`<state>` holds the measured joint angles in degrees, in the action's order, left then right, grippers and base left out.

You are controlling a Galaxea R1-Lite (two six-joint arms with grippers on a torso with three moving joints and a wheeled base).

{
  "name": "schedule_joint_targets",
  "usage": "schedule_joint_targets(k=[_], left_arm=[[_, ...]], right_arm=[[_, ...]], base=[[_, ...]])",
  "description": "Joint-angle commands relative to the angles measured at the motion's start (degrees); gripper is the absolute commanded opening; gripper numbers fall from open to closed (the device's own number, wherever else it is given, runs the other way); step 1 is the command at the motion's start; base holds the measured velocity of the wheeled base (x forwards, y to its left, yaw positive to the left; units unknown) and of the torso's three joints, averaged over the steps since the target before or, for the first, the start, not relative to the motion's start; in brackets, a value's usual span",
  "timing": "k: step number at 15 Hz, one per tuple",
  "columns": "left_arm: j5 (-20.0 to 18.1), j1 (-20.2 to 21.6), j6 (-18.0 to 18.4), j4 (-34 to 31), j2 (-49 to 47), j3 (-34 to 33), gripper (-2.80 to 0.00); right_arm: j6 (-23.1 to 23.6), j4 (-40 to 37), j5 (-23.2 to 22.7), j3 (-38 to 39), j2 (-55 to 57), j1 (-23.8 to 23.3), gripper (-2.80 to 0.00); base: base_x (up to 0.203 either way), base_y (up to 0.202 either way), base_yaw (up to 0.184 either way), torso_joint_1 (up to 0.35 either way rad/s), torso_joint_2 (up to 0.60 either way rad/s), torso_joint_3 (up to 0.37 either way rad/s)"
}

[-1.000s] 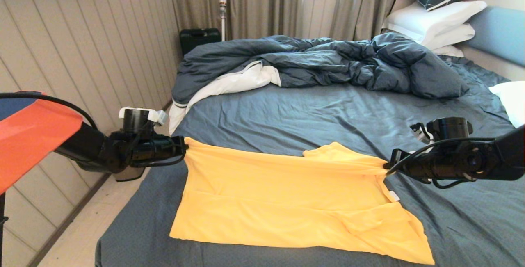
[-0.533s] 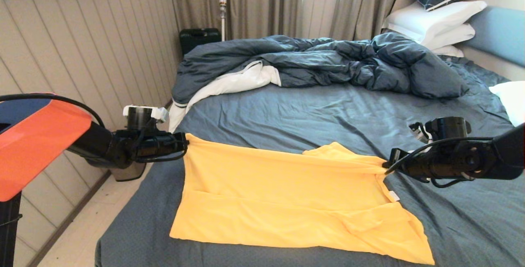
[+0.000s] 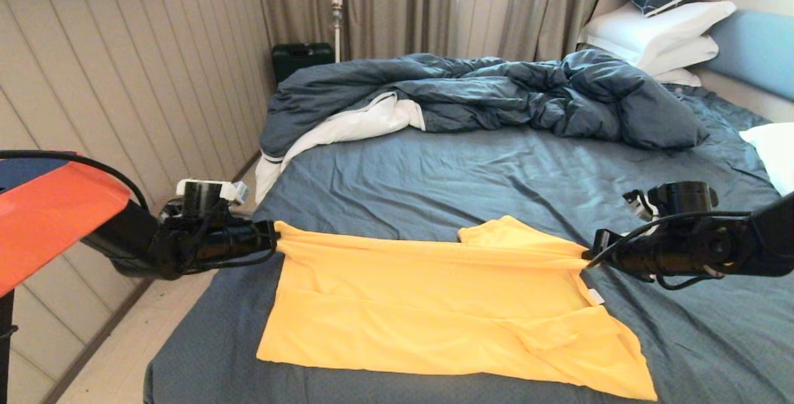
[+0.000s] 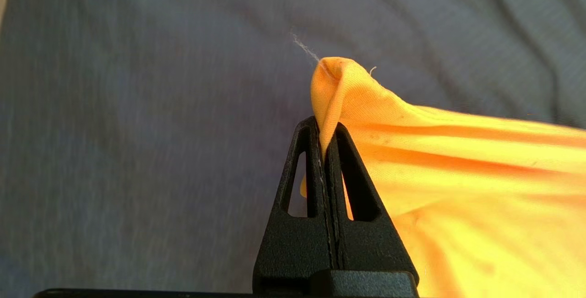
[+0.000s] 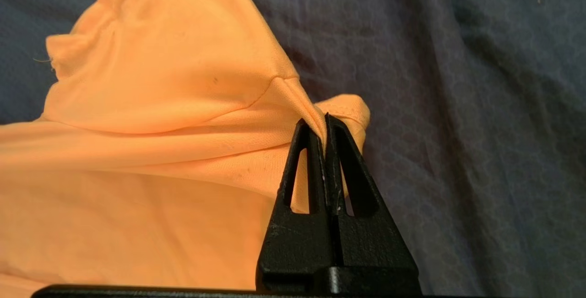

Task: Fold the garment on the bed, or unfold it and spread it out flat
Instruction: Fold the yellow T-shirt

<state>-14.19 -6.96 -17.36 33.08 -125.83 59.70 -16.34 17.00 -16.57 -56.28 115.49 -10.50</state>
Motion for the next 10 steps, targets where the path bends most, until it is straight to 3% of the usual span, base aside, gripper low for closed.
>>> schedule_joint_targets(k=[1, 10], left_arm=[[-0.1, 0.0, 0.3, 2.6, 0.0, -3.6, -2.8], [-0.3, 0.0, 0.6, 5.1, -1.3, -6.9, -2.8]], right_arm=[[-0.1, 0.1, -0.1, 0.6, 0.0, -0.1, -2.8], [0.7, 0.1, -0.1, 2.2, 0.4, 0.3, -2.8]], base=[[0.0, 0.0, 0.0, 0.0, 0.0, 0.0], [0.0, 0.0, 0.0, 0.0, 0.0, 0.0]])
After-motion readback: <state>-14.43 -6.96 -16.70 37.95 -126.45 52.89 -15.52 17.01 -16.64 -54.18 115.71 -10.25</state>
